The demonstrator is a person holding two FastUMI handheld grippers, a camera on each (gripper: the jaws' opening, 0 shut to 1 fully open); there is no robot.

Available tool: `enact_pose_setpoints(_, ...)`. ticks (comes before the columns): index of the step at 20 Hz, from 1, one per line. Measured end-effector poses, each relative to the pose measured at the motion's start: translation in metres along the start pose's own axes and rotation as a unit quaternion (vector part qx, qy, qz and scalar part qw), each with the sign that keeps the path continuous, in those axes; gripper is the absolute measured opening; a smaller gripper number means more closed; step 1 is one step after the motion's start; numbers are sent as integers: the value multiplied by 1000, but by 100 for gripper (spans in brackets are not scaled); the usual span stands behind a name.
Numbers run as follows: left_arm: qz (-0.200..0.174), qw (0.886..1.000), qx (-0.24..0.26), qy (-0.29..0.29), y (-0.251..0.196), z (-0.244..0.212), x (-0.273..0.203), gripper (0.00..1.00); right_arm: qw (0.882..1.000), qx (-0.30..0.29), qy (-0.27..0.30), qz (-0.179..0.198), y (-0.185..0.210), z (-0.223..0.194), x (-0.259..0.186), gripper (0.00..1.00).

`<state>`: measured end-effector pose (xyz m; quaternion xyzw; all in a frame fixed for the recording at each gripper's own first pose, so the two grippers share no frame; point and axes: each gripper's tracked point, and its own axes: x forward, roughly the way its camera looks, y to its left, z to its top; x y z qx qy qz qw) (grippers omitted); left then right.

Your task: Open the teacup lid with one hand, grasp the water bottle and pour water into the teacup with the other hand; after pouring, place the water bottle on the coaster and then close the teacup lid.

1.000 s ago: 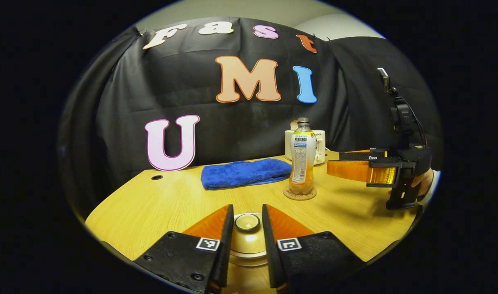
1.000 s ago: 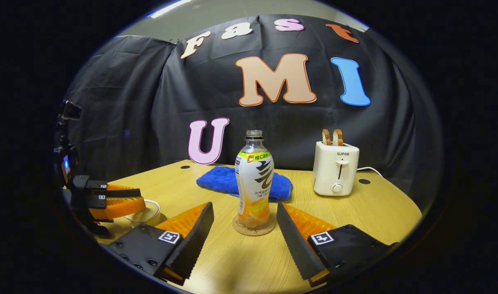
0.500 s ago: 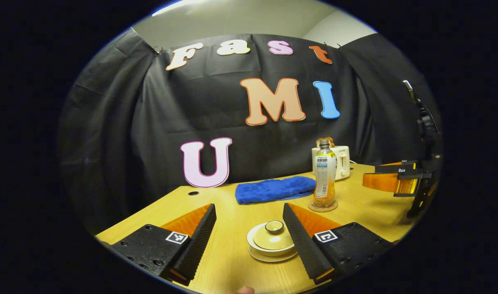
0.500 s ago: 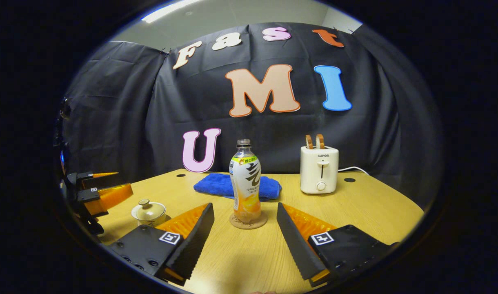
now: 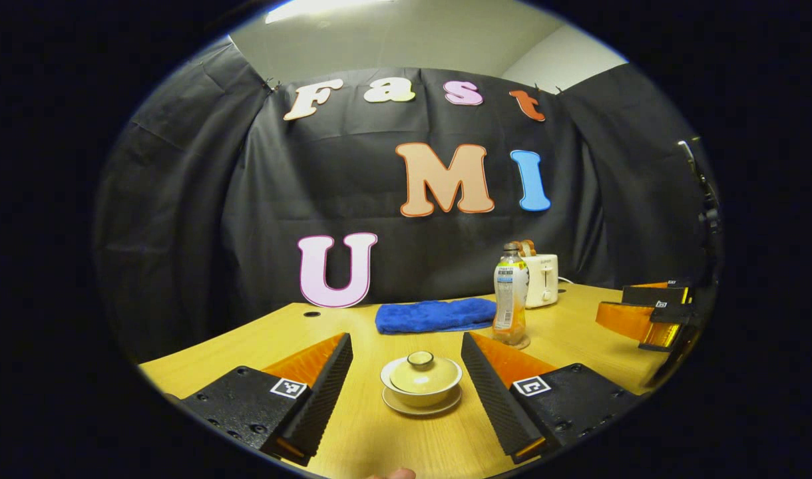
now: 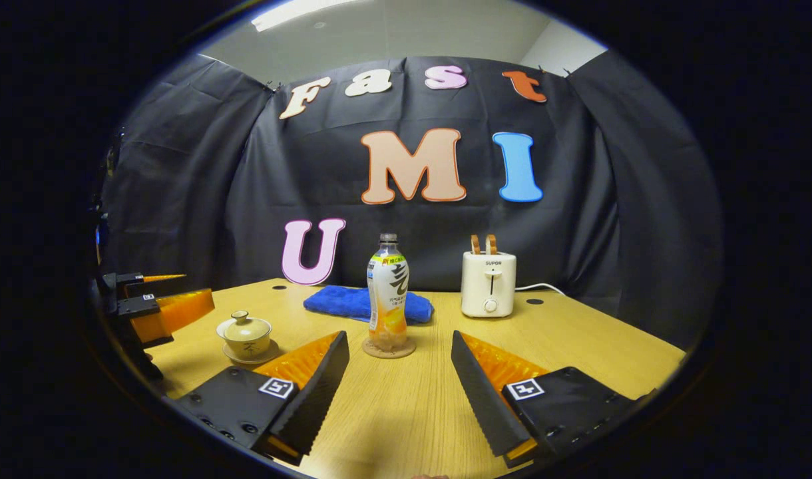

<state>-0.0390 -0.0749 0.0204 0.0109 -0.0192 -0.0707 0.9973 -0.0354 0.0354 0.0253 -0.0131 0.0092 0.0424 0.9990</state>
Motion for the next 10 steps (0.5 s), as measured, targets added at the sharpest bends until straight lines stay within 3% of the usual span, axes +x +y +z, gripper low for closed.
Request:
enact_pose_setpoints(2, 2, 1000, -1, 8, 1, -5, -2, 96, 1000, -1, -7, -5, 3, 1, -7, 98)
enact_pose_setpoints(3, 4, 1000, -3, 8, 1, -4, -4, 96, 1000, 0, -6, -6, 3, 0, -9, 94)
enact_pose_setpoints(4, 5, 1000, -3, 6, 2, -3, -5, 96, 1000, 3, -2, -6, 5, -3, -10, 99)
enact_pose_setpoints(9, 8, 1000, 0, 7, 4, -7, -9, 96, 1000, 5, 25, 1, 11, -28, -11, 99)
enact_pose_setpoints(10, 10, 1000, -1, 10, 4, -11, -11, 95, 1000, 4, 28, 0, 11, -29, -12, 94)
